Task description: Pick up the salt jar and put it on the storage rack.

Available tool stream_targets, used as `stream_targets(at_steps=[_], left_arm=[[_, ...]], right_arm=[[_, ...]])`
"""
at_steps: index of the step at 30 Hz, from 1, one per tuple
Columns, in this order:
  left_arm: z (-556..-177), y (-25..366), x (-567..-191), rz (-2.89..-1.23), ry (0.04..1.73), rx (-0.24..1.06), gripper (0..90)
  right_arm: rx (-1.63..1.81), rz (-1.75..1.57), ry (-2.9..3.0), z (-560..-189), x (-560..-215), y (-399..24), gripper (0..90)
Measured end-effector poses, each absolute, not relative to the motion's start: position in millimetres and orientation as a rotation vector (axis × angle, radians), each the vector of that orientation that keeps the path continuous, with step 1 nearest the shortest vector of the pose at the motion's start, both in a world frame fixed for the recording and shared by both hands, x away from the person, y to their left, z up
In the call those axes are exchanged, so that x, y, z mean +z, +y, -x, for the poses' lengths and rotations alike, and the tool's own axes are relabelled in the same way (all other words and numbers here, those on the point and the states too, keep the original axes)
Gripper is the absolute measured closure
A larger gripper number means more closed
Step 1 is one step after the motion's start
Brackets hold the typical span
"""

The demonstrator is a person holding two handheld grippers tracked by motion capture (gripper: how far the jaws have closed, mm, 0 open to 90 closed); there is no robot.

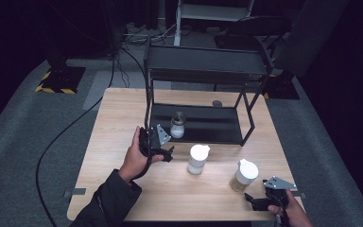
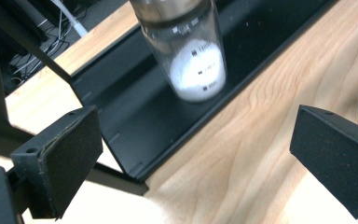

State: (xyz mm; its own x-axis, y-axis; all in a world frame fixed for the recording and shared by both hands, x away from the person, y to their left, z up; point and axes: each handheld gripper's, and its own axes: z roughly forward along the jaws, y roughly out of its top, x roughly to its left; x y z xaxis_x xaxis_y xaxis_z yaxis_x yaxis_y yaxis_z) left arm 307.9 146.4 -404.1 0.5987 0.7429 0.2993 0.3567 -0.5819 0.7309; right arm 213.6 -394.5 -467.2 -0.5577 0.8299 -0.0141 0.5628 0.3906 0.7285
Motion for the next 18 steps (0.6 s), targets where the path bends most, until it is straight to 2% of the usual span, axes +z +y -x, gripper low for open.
stream_targets(at_steps=[18], left_arm=[[-280.3, 161.9, -422.7, -2.269, 0.837, 0.837, 2.3]], right_arm=[[0.972, -1.206, 2.278, -213.7, -466.9, -394.1, 0.0]])
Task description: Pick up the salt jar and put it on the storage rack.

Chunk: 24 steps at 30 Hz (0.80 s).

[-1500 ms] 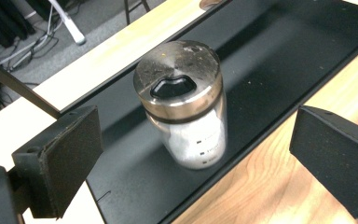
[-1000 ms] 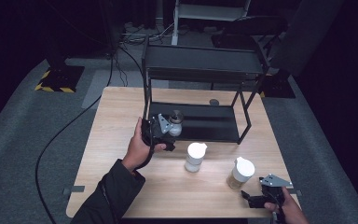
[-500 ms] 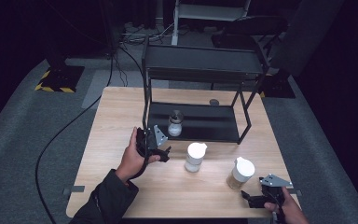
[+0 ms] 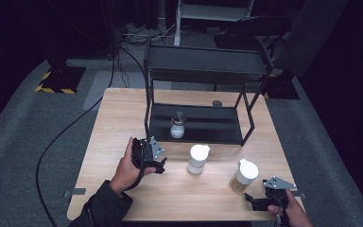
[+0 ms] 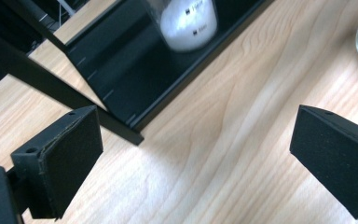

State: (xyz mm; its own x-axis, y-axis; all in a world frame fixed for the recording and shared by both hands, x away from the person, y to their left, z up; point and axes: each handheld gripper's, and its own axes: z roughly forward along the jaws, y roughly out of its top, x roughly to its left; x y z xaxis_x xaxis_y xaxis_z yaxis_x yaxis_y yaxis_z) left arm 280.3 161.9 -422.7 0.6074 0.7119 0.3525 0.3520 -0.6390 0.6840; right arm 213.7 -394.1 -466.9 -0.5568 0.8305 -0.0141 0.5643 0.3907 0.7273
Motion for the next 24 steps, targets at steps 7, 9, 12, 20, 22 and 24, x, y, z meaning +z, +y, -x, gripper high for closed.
stream_targets(at_steps=[7, 9, 12, 20, 22, 24], left_arm=[[-273.2, 169.1, -430.5, -2.305, 0.838, 0.837, 2.2], [-270.8, 172.8, -432.0, -2.307, 0.844, 0.831, 2.3], [-264.9, 178.2, -435.4, -2.297, 0.866, 0.836, 2.2], [-258.1, 191.8, -442.4, -2.308, 0.904, 0.810, 2.2], [-256.7, 193.8, -444.0, -2.312, 0.910, 0.804, 2.3], [-255.2, 197.0, -445.6, -2.306, 0.919, 0.795, 2.2]], right_arm=[[0.974, -1.206, 2.277, -213.5, -467.1, -394.2, 0.0], [0.974, -1.207, 2.276, -213.4, -467.2, -394.2, 0.0], [0.974, -1.207, 2.277, -213.5, -467.1, -394.2, 0.0], [0.973, -1.208, 2.276, -213.4, -467.1, -394.0, 0.0], [0.972, -1.208, 2.277, -213.5, -466.9, -393.9, 0.0], [0.973, -1.208, 2.276, -213.4, -467.0, -393.9, 0.0]])
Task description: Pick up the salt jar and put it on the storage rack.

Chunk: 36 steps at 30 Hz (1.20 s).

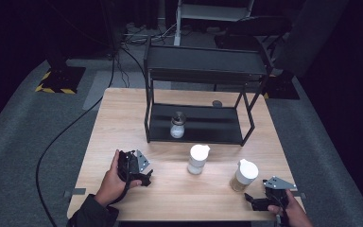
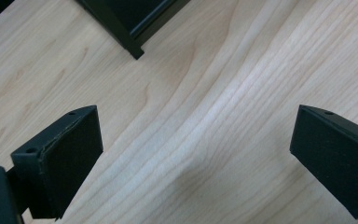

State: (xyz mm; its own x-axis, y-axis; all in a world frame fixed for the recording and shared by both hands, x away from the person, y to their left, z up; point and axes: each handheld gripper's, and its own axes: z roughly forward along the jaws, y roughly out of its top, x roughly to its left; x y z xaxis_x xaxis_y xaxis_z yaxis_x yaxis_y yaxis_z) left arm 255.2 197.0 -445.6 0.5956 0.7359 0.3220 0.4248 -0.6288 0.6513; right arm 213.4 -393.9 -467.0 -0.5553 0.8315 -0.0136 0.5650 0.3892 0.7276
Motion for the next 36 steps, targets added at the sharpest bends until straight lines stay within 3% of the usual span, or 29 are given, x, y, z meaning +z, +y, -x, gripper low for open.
stream_targets(at_steps=[20, 36], left_arm=[[-246.6, 218.4, -454.0, -2.292, 0.983, 0.726, 2.2], [-252.0, 254.9, -463.7, -2.178, 1.070, 0.559, 2.0]], right_arm=[[0.972, -1.209, 2.277, -213.1, -467.0, -394.1, 0.0], [0.972, -1.208, 2.278, -213.2, -467.0, -394.3, 0.0]])
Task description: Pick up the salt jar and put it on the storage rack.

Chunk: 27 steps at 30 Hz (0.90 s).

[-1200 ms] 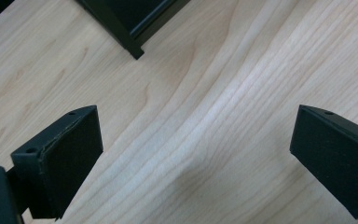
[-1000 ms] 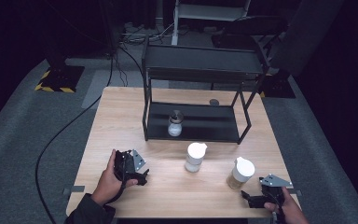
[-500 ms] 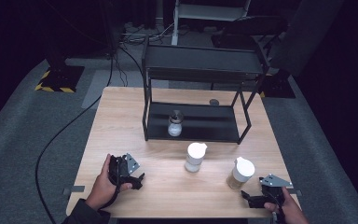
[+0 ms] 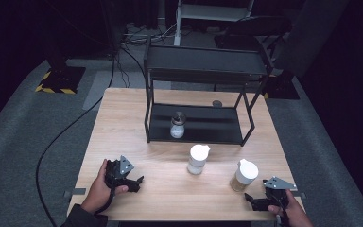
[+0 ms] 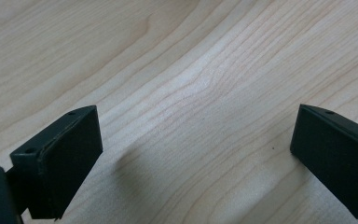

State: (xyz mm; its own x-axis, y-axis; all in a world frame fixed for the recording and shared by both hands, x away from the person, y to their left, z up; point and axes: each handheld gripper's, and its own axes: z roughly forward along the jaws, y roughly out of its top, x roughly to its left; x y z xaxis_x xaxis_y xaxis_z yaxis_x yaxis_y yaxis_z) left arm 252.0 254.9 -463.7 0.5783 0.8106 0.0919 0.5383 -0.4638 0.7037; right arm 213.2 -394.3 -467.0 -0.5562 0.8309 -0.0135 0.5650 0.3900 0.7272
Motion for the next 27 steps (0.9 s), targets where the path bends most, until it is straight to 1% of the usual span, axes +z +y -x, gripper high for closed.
stream_targets(at_steps=[8, 27], left_arm=[[-260.8, 272.5, -464.9, -2.141, 1.125, 0.442, 1.5], [-261.2, 274.4, -464.8, -2.146, 1.121, 0.437, 0.3]], right_arm=[[0.972, -1.208, 2.279, -213.4, -466.8, -394.2, 0.0], [0.971, -1.205, 2.281, -213.8, -466.7, -394.3, 0.0]])
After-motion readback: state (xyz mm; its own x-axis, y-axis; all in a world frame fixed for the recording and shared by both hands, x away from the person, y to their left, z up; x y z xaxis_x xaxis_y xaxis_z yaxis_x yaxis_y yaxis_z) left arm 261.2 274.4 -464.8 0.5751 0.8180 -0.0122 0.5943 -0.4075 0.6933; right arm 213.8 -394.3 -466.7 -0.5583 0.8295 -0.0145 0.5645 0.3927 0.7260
